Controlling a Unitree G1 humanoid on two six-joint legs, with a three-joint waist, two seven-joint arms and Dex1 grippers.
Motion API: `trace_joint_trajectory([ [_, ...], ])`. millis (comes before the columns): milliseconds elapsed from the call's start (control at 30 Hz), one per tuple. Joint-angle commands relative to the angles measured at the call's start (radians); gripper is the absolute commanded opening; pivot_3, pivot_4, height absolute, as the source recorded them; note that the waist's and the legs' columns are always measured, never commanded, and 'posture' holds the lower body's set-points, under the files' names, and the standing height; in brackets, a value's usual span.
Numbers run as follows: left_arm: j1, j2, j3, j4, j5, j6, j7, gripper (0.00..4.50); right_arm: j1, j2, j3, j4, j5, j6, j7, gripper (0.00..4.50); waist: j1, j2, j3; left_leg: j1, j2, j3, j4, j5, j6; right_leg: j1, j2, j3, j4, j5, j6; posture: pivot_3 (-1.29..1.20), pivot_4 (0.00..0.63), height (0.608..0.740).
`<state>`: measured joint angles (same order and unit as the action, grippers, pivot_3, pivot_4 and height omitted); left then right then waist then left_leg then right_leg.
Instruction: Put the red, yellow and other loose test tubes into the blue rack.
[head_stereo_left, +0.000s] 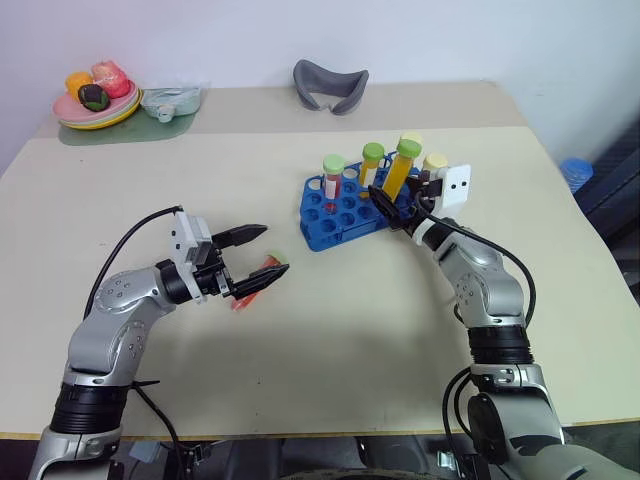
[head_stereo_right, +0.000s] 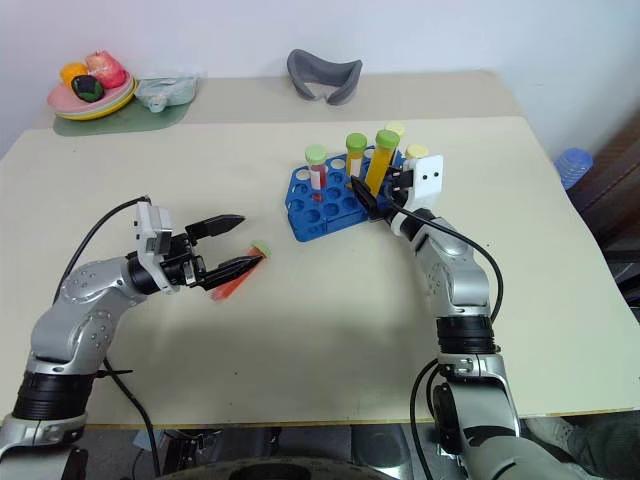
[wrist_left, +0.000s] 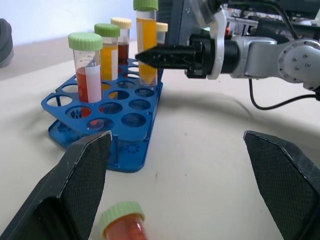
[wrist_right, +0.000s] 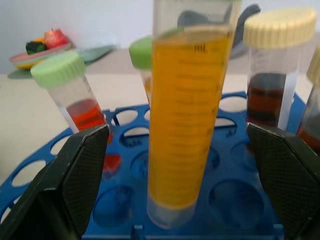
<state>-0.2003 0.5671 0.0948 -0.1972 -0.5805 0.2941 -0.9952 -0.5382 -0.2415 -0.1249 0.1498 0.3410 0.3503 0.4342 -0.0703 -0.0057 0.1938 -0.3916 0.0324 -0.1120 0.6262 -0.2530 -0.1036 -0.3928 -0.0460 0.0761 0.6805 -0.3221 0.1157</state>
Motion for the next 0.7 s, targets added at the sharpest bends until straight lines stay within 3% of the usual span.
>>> trace_joint_trajectory([
  [33, -0.01, 0.002, 0.018, -0.026, -0.012, -0.012, -0.001, 4.38, -0.044, -0.025, -0.016, -0.049, 0.019, 0.012, 0.01, 4.47, 0.0, 0.0, 0.0, 0.0, 0.0, 0.0, 0.0, 0.0, 0.0, 0.0, 0.0, 0.0, 0.0, 0.0, 0.0, 0.0, 0.15, 0.74],
  [533, 0.004, 0.004, 0.01, -0.031, 0.0, -0.021, -0.006, 4.38, -0.114, -0.128, -0.015, -0.005, 0.045, 0.108, 0.109, 4.47, 0.0, 0.0, 0.0, 0.0, 0.0, 0.0, 0.0, 0.0, 0.0, 0.0, 0.0, 0.0, -0.001, 0.0, 0.0, 0.0, 0.15, 0.74],
  [633, 0.009, 0.004, 0.011, -0.036, 0.0, -0.019, -0.004, 4.38, -0.115, -0.13, -0.016, -0.004, 0.045, 0.113, 0.114, 3.65, 0.001, 0.0, 0.0, 0.0, 0.0, 0.0, 0.0, 0.0, 0.0, 0.0, 0.0, 0.0, -0.001, 0.0, 0.0, 0.0, 0.15, 0.74],
  [700, 0.011, 0.004, 0.012, -0.038, 0.0, -0.019, -0.003, 4.38, -0.115, -0.13, -0.015, -0.006, 0.045, 0.117, 0.116, 2.69, 0.0, 0.0, 0.0, 0.0, 0.0, 0.0, 0.0, 0.0, 0.0, 0.0, 0.0, 0.0, -0.001, 0.0, 0.0, 0.0, 0.15, 0.74],
])
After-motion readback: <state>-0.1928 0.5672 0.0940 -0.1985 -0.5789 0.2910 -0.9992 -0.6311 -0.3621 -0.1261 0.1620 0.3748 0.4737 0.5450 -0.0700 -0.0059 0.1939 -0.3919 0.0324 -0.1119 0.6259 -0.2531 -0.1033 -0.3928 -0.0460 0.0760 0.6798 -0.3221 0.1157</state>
